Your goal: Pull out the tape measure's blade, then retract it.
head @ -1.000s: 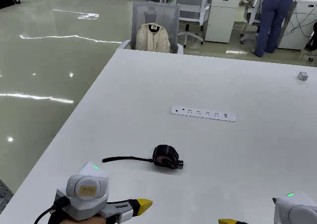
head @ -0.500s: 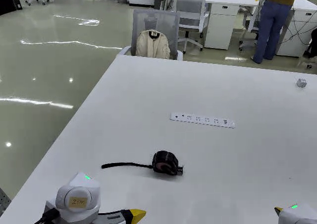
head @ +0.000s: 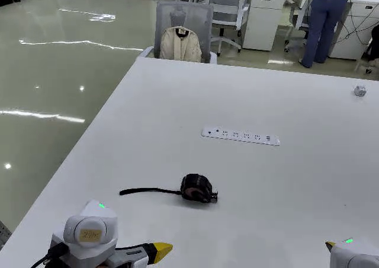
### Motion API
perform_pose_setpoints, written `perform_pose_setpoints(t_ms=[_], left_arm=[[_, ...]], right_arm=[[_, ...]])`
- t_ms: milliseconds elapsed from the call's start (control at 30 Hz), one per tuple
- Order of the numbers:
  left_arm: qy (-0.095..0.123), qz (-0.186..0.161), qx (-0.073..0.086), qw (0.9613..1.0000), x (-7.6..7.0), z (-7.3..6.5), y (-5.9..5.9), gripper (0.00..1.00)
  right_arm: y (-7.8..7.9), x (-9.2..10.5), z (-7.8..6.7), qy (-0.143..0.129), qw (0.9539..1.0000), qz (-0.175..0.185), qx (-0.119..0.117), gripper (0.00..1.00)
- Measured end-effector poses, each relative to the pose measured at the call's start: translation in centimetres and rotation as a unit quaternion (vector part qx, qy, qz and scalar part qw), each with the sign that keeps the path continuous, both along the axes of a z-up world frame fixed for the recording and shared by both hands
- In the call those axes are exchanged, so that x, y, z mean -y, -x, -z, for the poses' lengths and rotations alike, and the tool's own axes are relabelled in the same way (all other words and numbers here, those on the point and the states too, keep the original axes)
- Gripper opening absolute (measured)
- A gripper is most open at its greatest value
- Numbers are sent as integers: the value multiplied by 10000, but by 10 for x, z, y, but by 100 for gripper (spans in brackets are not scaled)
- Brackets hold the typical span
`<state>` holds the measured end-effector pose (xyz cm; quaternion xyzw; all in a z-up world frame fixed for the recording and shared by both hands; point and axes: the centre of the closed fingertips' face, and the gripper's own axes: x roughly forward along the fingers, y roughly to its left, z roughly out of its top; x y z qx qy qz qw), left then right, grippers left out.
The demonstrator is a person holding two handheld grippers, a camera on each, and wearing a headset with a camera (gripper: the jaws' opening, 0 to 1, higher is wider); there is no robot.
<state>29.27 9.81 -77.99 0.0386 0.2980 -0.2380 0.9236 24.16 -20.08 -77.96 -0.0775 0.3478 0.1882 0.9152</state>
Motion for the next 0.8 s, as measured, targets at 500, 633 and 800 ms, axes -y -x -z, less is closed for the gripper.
perform_pose_setpoints(t_ms=[500,633,800], left_arm=[[-22,-99,-93,9999,-5,8,-6,100],[-30,-120,-105,9999,-5,9,-7,100],[-53,-117,-137,9998,-5,11,-7,100]], right_arm=[[-5,-1,5,-21,10000,-54,-78,94],[-7,-2,6,-28,9999,-83,-92,94],[-8,-3,7,-20,9999,-119,-102,94]])
